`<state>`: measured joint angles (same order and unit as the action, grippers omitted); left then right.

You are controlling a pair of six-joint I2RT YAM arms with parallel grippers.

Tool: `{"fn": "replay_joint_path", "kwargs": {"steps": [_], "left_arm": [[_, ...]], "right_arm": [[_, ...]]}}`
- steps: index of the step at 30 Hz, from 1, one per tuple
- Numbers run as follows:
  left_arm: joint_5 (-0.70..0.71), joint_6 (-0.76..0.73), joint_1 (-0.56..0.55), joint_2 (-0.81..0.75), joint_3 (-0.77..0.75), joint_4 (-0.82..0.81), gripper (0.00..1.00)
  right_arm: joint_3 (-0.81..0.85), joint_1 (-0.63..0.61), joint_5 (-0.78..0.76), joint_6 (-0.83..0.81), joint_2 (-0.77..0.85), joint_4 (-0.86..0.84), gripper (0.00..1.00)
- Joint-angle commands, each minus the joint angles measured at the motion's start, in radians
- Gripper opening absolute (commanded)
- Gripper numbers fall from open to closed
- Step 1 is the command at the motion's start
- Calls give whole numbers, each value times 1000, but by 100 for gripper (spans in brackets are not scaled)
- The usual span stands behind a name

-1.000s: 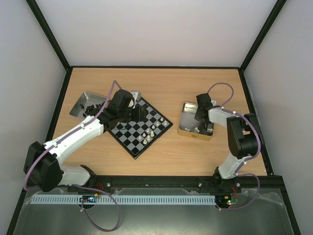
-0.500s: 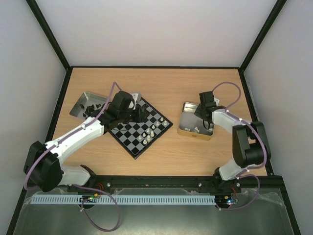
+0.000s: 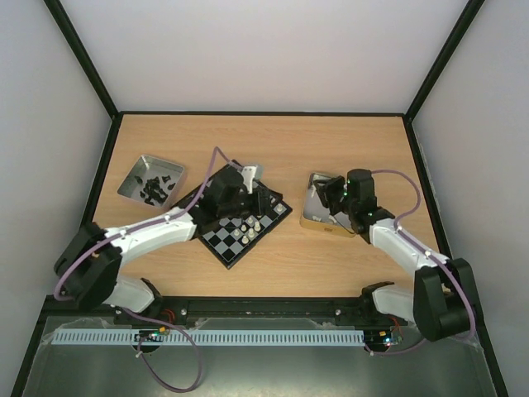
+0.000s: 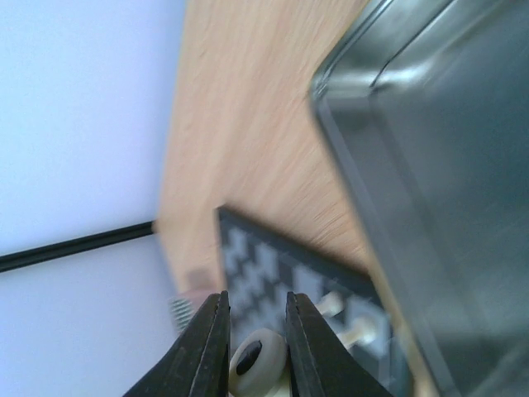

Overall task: Set up the chess pieces on the board
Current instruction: Pick up the chess piece from the storage box, then place the chess piece on the chessboard.

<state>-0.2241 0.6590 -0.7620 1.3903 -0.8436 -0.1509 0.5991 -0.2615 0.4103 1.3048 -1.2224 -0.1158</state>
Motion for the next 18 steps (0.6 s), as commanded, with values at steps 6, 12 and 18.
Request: {"fn": "replay_joint_path", "kwargs": {"steps": [6, 12, 18], "left_arm": [[-11, 34, -81, 193, -39, -415, 58], [-37, 80, -89, 234, -35, -560, 55], [-63, 97, -93, 248, -12, -704, 56]], "right_arm": [[-99, -37, 133, 467, 178, -191, 16], [-125, -44, 143, 543, 231, -225, 16], [-128, -50, 146, 578, 248, -247, 16]]}}
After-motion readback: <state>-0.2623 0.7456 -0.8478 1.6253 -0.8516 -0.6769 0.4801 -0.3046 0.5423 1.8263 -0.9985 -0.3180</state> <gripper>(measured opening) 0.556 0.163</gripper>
